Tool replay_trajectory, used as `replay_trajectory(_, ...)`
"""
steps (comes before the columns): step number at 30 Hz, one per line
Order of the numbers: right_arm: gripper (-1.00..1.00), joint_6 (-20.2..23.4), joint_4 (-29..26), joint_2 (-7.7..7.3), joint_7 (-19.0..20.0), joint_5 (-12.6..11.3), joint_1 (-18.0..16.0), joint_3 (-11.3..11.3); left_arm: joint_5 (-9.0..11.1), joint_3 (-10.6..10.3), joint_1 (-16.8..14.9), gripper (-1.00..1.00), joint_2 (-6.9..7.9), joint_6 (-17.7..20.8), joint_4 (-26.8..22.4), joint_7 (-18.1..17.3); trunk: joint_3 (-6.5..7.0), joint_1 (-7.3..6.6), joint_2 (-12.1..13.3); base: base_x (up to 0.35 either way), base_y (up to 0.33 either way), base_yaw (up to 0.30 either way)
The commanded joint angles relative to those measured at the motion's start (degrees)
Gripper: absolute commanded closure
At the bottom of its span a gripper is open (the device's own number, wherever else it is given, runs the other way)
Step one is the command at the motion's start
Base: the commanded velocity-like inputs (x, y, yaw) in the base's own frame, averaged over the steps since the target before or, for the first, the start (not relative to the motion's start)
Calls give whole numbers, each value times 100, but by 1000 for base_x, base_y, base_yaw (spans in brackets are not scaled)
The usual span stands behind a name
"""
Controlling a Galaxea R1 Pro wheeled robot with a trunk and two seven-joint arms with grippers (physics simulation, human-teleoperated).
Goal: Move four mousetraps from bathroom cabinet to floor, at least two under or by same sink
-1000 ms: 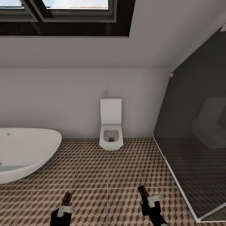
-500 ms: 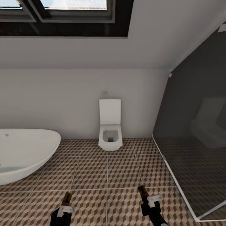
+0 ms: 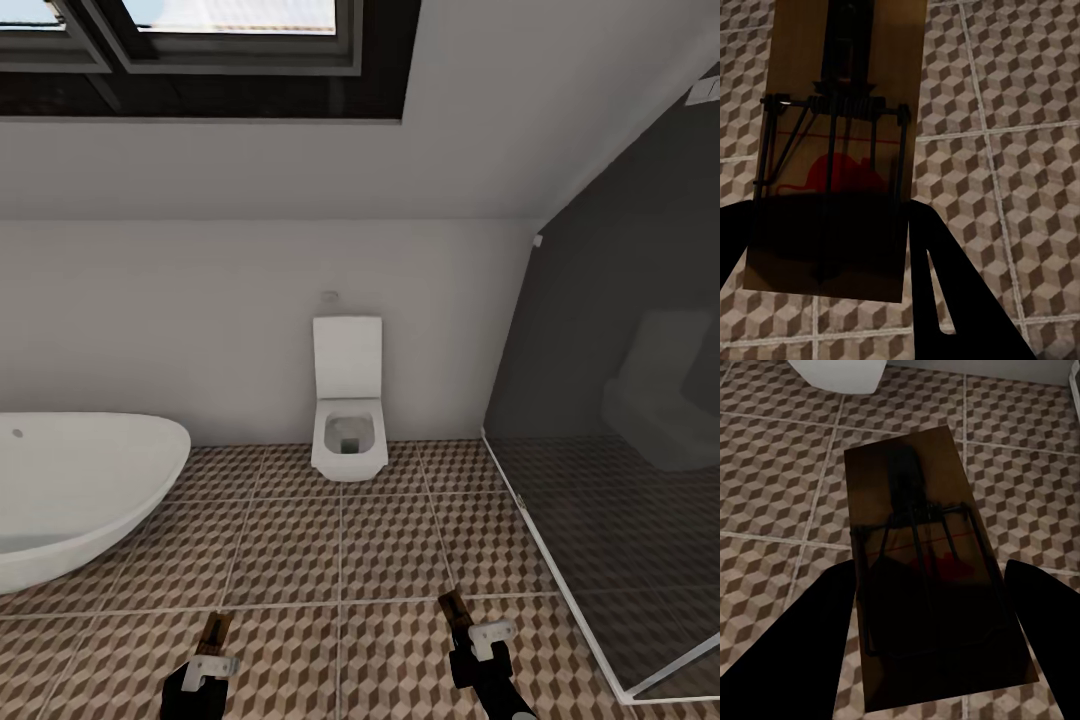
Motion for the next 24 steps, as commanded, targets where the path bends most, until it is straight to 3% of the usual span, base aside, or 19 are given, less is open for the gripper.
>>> replay_trajectory(1,100,-15,2,-7,-39,-23,-5,46,31,-47,-7,100,-4,-22,17,-9,-12,3,-12,0,0,0)
replay_trajectory(13,100,-31,4,-2,-31,-23,-3,49,31,-49,-7,100,-9,-15,11,-6,-12,3,-12,0,0,0)
replay_trajectory(16,100,-38,-1,0,-30,-19,-3,53,31,-43,-4,100,-13,139,1,1,-12,3,-12,0,0,0)
replay_trajectory(21,100,9,-81,41,-48,4,-4,48,16,-25,0,100,-13,1690,-162,10,-12,3,-12,0,0,0)
replay_trajectory(24,100,251,-227,110,-188,17,-16,47,8,-22,-14,100,26,2630,-701,295,-12,3,-12,0,0,0)
